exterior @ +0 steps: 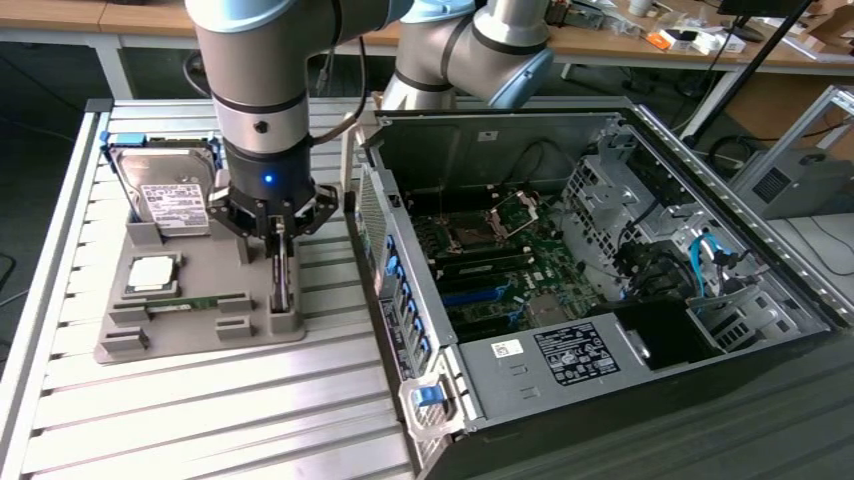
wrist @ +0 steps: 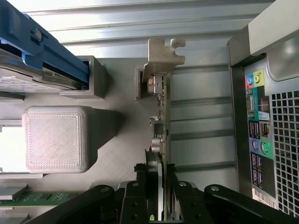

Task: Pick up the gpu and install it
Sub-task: 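Pick up the gpu and move the gpu toward the slot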

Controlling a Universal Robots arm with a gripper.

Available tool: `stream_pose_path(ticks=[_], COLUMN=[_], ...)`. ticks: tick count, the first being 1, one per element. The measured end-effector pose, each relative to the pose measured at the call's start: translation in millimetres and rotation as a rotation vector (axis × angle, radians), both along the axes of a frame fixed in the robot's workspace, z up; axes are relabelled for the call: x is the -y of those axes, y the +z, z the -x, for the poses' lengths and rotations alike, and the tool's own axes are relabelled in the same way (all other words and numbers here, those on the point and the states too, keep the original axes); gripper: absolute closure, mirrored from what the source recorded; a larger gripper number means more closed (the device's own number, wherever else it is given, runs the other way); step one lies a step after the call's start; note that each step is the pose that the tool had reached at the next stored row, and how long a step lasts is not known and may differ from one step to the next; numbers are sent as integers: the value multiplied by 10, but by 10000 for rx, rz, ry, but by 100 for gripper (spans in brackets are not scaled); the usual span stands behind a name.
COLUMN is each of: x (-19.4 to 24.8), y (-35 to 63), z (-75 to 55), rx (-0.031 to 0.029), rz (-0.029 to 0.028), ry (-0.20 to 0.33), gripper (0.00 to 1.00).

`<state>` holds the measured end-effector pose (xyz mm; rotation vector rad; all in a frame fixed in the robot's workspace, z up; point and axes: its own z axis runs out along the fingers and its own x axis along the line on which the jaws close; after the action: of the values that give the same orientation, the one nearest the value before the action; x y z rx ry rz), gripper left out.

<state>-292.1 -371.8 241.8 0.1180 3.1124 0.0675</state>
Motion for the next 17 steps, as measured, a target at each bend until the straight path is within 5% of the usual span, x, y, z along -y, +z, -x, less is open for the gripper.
stream_pose_path(ticks=[17], x=[0], y=[118], z=[0], rx=[0], rz=[0], ry=[0], gripper=[73])
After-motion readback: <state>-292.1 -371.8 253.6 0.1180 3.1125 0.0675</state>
